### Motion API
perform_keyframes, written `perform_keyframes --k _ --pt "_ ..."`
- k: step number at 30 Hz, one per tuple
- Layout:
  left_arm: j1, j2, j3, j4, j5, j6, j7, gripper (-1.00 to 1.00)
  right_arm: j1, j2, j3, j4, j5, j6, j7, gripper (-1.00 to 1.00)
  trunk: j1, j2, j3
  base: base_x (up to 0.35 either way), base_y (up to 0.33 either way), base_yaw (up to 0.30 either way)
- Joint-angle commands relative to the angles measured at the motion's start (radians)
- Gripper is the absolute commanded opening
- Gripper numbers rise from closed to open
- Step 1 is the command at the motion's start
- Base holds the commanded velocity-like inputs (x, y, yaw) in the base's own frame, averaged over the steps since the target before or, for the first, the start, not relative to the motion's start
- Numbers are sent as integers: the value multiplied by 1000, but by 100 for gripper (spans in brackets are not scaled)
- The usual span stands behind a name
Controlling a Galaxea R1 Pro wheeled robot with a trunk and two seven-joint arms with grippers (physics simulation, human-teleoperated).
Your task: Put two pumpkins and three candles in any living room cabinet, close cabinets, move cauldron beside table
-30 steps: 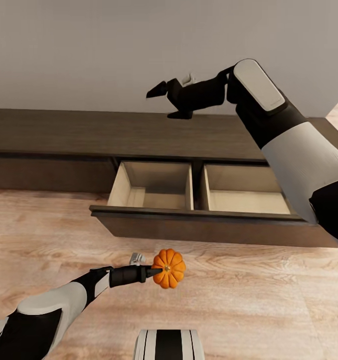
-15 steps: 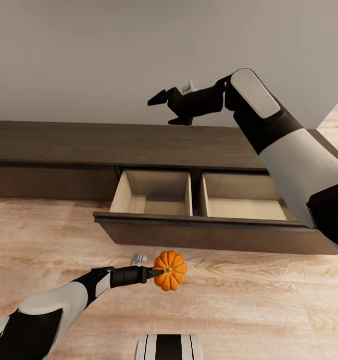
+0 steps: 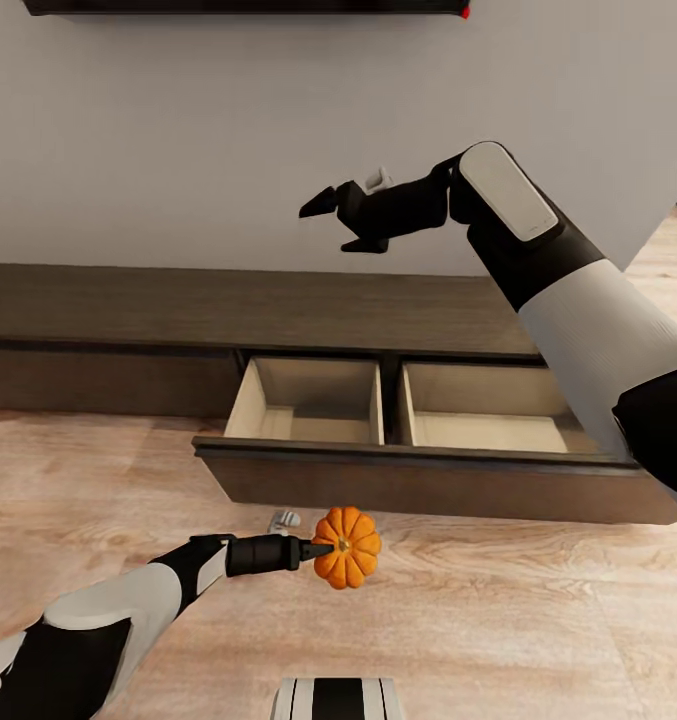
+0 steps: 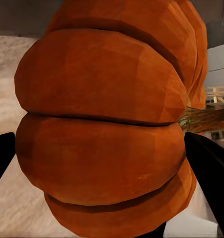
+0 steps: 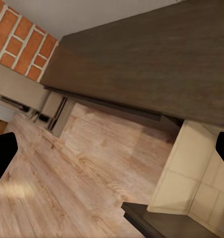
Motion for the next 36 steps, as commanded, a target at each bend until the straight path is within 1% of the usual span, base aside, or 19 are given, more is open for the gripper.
perform_keyframes --k 1,4,11,18,19,21,23,24,27,29,33,36 --pt "0 0 -6 0 0 1 2 -100 0 0 0 0 1 0 0 100 0 0 4 0 0 0" --pt "0 -1 -25 0 0 4 0 -100 1 1 0 0 1 -5 0 100 -2 1 16 0 0 0" --pt "0 -1 -31 0 0 5 1 -100 3 1 1 2 1 -7 0 100 -5 3 43 -14 2 0" --pt "0 -1 -31 0 0 5 0 -100 3 2 1 3 1 -7 1 100 -8 4 70 -285 81 0" --pt "0 -1 -31 0 0 5 0 -100 3 3 1 3 1 -7 1 100 -8 5 74 -299 85 0" --pt "0 -1 -31 0 0 5 0 -100 3 18 0 5 3 -7 0 100 -9 5 81 -201 38 0" --pt "0 -1 -31 0 0 5 0 -100 3 32 0 6 24 -7 -1 100 -10 5 89 -84 13 0" --pt "0 -1 -31 0 0 5 0 -100 3 38 0 6 47 -7 0 100 -11 6 93 -27 4 0" --pt "0 -1 -31 0 0 5 0 -100 3 42 0 7 65 -7 1 100 -12 6 104 -11 2 0" --pt "0 -1 -31 0 0 5 0 -100 3 43 -1 8 69 -6 2 100 -13 7 112 -2 0 0" --pt "0 -1 -31 0 0 5 0 -100 27 42 -1 3 71 -6 4 100 -15 8 128 0 0 0" --pt "0 0 -31 0 0 5 0 -100 32 34 -1 5 72 -4 4 100 -16 9 139 0 0 0"
